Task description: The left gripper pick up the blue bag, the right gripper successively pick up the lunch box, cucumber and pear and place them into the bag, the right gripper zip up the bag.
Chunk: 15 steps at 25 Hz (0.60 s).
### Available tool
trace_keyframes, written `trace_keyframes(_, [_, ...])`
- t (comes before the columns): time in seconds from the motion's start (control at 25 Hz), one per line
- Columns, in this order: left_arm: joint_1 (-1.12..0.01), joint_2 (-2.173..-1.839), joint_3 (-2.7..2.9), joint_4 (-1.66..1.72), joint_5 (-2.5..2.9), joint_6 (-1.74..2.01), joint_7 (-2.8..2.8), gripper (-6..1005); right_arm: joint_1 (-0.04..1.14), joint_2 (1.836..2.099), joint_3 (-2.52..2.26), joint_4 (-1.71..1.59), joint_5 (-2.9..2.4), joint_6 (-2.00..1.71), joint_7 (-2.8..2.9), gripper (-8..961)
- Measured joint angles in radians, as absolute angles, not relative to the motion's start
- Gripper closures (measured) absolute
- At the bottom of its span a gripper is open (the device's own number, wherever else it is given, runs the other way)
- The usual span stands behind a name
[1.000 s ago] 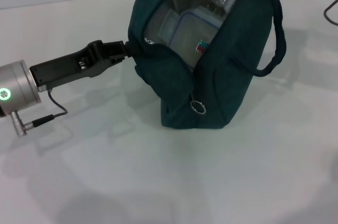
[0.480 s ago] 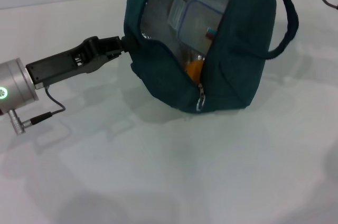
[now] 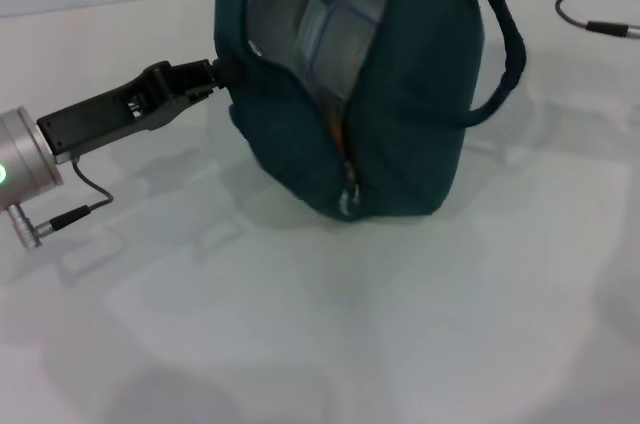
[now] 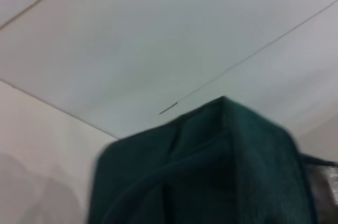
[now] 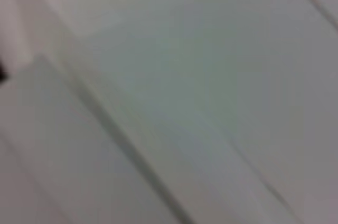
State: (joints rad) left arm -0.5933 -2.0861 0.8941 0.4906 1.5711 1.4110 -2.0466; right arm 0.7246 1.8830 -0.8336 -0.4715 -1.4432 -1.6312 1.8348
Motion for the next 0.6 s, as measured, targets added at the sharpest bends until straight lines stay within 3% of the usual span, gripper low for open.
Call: trace_keyframes(0.6, [-0.592,-2.076,0.893,0.498,1.551,1.421,-2.047,872,0.651,1.894,-0.855,-0.416,-1.46,-1.539,1.835,939])
